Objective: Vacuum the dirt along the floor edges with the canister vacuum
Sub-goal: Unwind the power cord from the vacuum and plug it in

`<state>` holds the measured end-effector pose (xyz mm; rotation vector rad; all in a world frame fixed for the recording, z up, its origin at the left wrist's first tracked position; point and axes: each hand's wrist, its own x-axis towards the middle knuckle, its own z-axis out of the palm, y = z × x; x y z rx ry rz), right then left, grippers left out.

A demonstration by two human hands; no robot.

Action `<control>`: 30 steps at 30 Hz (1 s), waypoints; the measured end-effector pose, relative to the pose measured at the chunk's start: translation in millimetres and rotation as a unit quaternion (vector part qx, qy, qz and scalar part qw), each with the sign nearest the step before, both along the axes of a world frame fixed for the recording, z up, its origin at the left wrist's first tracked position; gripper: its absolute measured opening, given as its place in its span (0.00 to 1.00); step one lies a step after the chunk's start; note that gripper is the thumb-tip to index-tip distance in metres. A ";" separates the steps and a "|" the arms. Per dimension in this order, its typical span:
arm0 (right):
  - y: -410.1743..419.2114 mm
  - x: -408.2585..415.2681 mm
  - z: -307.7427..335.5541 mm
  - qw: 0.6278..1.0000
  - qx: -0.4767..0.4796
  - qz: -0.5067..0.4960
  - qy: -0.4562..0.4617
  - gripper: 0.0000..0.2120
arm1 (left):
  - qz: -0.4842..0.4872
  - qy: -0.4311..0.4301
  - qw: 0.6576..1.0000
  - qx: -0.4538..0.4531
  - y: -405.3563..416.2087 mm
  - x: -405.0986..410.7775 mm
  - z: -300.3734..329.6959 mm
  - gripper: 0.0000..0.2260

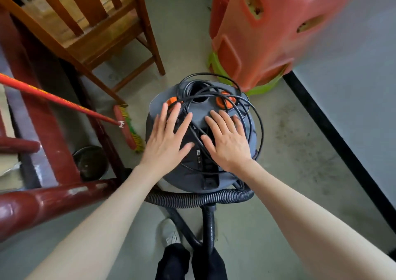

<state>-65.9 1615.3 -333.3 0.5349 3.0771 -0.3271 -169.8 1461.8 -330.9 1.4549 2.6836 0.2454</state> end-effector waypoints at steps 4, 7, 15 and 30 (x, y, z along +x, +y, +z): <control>-15.5 26.5 -3.9 1.000 0.006 -0.012 0.010 0.28 | -0.012 0.022 0.999 0.044 -9.6 9.2 -15.2 0.26; -27.1 43.2 -4.3 1.000 0.009 -0.021 0.012 0.28 | -0.026 0.015 0.996 0.080 -19.7 20.7 -19.6 0.24; -68.6 94.0 -8.2 0.997 0.013 -0.079 0.020 0.27 | -0.085 -0.020 0.988 0.130 -49.4 55.5 -26.1 0.21; -178.6 184.4 -9.0 0.978 0.026 -0.202 0.035 0.26 | -0.212 -0.050 0.965 0.144 -116.1 114.6 -26.6 0.25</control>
